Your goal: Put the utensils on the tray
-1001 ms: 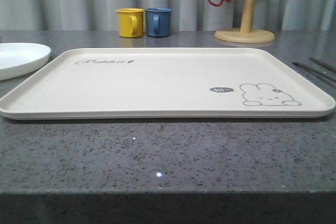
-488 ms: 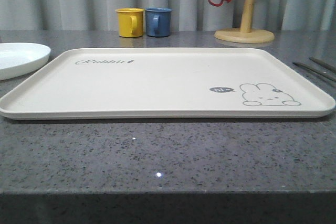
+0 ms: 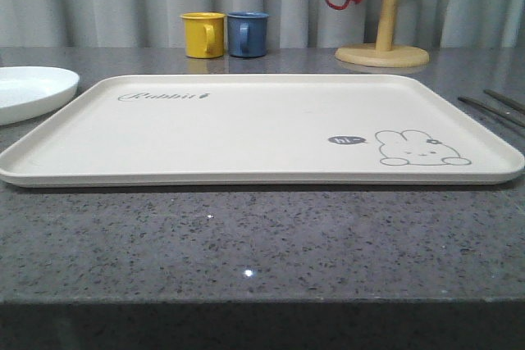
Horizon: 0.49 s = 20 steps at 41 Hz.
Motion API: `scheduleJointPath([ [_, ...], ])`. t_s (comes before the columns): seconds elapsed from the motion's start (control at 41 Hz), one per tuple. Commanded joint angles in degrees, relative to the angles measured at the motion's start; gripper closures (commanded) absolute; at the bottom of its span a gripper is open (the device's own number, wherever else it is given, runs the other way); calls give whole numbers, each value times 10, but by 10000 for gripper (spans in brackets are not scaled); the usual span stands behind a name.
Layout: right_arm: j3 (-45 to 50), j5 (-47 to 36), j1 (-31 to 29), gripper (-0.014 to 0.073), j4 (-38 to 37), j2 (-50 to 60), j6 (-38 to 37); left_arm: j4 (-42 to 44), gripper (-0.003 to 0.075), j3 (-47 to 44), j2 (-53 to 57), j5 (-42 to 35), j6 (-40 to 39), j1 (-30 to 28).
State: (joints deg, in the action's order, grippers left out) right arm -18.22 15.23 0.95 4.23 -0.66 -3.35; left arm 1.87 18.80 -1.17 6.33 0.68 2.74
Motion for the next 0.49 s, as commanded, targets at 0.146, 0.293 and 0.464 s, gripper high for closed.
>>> scheduleJointPath([
  [0.146,-159,107,1,662,-2,-126,4,-2,739,183,-127,122,0,4],
  [0.293,-198,179,1,662,-2,-200,4,0,739,219,-195,170,0,4],
  [0.464,-197,214,1,662,-2,-262,4,0,739,219,-246,202,0,4],
])
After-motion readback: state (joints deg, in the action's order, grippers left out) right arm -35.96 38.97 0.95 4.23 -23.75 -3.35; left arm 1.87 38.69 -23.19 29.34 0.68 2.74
